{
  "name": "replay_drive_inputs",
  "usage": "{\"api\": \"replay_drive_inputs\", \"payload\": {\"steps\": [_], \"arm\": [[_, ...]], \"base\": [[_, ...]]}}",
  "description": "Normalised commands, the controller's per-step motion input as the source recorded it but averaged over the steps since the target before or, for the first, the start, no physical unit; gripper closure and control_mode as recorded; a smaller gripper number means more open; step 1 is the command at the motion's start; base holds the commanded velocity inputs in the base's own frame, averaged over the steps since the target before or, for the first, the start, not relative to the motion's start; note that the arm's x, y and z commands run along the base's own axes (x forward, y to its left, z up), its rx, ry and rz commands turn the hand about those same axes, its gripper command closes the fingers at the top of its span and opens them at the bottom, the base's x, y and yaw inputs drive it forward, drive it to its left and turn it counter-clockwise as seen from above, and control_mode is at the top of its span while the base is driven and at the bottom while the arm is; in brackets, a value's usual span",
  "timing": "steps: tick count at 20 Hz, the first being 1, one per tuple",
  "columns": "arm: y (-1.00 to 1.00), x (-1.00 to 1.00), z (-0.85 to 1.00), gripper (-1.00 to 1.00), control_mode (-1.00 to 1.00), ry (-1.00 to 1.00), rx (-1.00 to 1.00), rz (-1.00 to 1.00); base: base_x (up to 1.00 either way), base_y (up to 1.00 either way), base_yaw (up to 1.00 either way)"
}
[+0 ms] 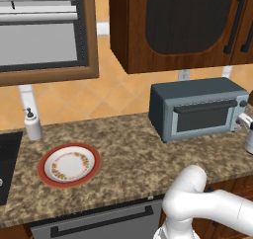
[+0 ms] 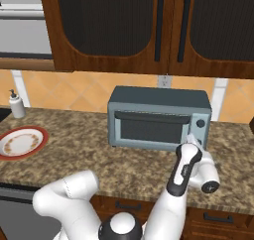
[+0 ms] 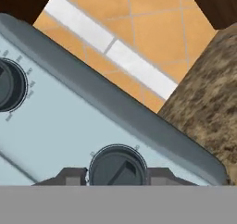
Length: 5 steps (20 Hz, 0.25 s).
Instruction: Pick up the kebab skewer and baguette bread, and place them inside the toaster oven. Close the toaster oven door and start by setting the timer.
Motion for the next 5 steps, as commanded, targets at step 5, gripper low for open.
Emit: {"api": "replay_drive_inputs", "payload": {"steps": [5], "arm": [[0.0,0.0,-0.05,1.0,-1.0,0.0,0.22,0.0]], "base": [[0.0,0.0,0.0]]}}
